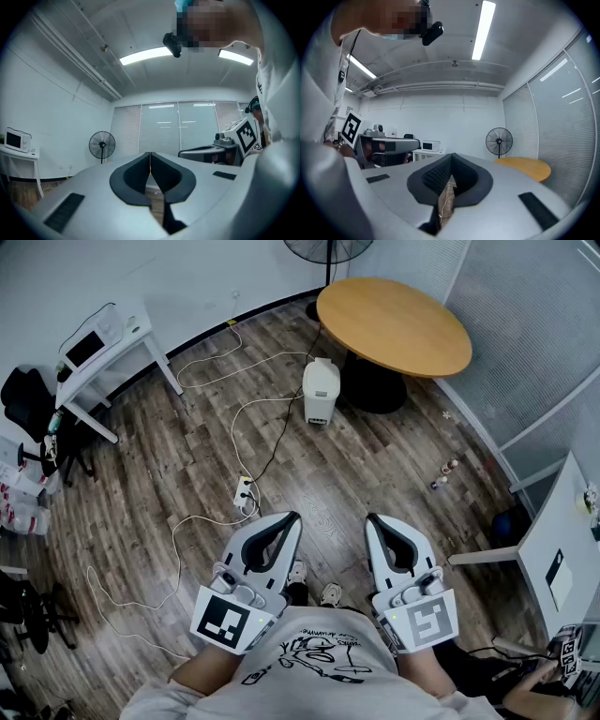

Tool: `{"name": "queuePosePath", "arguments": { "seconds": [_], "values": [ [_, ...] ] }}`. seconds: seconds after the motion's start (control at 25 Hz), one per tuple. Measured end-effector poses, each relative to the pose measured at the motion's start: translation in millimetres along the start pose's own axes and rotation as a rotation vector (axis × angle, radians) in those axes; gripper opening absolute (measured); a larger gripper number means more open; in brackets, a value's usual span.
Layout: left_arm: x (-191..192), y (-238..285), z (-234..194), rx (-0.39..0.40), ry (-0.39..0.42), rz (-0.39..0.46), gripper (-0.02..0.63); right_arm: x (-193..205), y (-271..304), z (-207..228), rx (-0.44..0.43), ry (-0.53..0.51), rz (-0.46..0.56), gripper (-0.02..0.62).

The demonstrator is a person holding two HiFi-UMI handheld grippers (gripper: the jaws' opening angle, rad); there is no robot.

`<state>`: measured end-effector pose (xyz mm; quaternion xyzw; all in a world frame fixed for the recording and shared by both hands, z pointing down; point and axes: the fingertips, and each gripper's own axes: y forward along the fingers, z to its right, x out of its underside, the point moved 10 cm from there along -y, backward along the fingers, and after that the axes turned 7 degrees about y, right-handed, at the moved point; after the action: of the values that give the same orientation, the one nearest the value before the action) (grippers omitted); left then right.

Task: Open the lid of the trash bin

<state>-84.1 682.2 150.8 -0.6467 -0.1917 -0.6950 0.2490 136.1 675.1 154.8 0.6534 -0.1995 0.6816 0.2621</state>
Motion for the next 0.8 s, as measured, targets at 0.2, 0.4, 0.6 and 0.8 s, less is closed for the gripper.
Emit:
{"name": "queuePosePath", "arguments": {
  "seconds": [0.2, 0.4, 0.6, 0.8],
  "values": [
    [6, 2, -26, 0.002, -0.004, 0.006, 0.02, -1, 27, -4, 0.006, -0.009, 0.004, 0.006],
    [16, 5, -61, 0.032, -0.008, -0.029, 0.02, 0, 62, -8, 0.045, -0.002, 0.028, 0.008],
    [18, 11, -93, 0.04, -0.001, -0.012, 0.02, -2, 88, -15, 0.055, -0.003, 0.028, 0.008],
    [17, 24, -114, 0.047, -0.001, -0.007, 0.02, -4, 110, -5, 0.076, 0.004, 0.021, 0.008]
  ]
}}
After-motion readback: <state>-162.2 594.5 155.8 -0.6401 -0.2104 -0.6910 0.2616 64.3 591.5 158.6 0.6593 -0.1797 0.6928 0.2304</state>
